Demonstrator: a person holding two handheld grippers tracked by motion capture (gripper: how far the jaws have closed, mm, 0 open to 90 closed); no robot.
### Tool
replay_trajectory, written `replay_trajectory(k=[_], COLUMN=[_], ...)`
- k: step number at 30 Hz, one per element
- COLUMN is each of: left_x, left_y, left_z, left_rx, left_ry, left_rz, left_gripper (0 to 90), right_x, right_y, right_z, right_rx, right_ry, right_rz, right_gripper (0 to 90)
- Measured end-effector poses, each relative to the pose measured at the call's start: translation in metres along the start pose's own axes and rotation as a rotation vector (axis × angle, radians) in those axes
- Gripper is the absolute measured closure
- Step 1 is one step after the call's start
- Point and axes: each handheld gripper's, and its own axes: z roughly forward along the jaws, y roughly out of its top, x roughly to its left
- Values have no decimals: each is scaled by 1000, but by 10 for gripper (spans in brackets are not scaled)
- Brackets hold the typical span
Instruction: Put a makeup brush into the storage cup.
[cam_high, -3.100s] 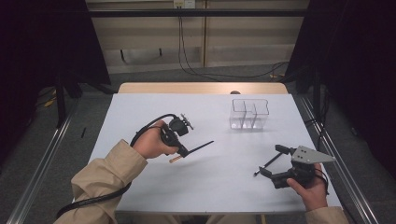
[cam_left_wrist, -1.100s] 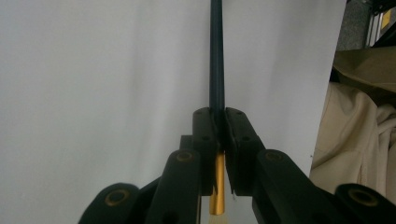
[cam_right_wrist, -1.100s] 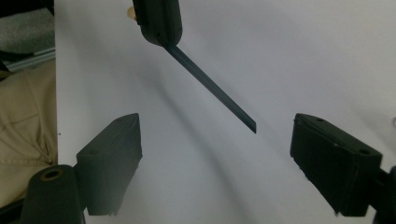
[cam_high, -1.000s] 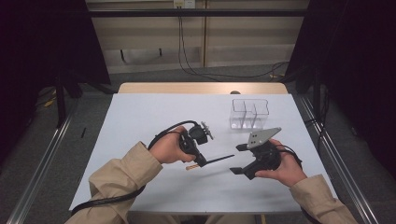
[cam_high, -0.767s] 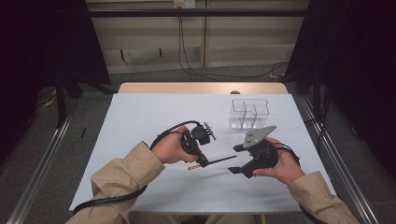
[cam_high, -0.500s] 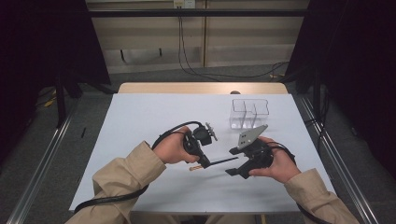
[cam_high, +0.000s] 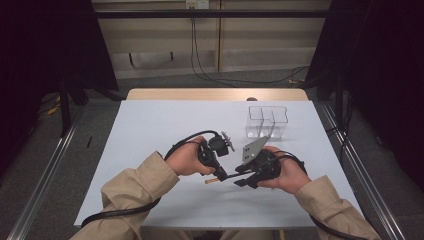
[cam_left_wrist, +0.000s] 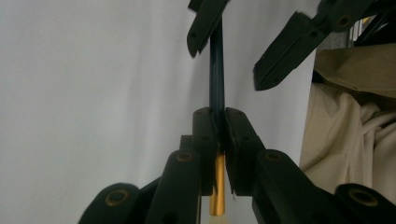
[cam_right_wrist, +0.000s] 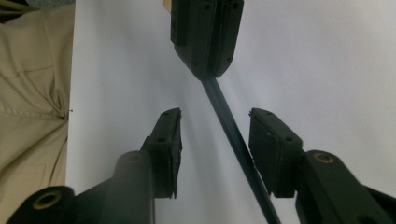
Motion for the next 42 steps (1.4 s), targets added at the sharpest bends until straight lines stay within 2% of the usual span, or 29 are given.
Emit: replay_trajectory(k=[2, 6, 9, 13, 17, 20, 25, 27, 35, 42], left_x=[-1, -1, -2, -2, -3, -3, -3, -3, -2, 1], left_y=[0, 1, 1, 1, 2, 3, 3, 2, 1, 0], left_z=[0, -3, -4, -5, -5, -8, -9, -10, -13, -14], left_rx=[-9, -8, -18, -24, -23, -28, -40, -46, -59, -81], left_ry=[-4, -24, -39, -48, -50, -52, -52, -55, -49, -38], left_rz=[-7, 7, 8, 18, 27, 41, 58, 49, 60, 55], left_gripper=[839, 838, 838, 838, 838, 837, 837, 837, 836, 822], right_x=[0, 2, 2, 2, 3, 3, 4, 4, 3, 2], right_y=[2, 3, 1, -1, 0, 0, 1, 2, 5, 5], right_z=[2, 6, 6, 5, 5, 4, 2, 2, 2, 3], right_rx=[7, 17, 18, 4, 25, 20, 14, 22, 26, 26], right_ry=[9, 17, 18, 37, 32, 31, 39, 36, 28, 21], right_rz=[-19, -52, -52, -59, -79, -87, -82, -79, -83, -57], right_gripper=[607, 697, 806, 828, 837, 842, 844, 845, 845, 846])
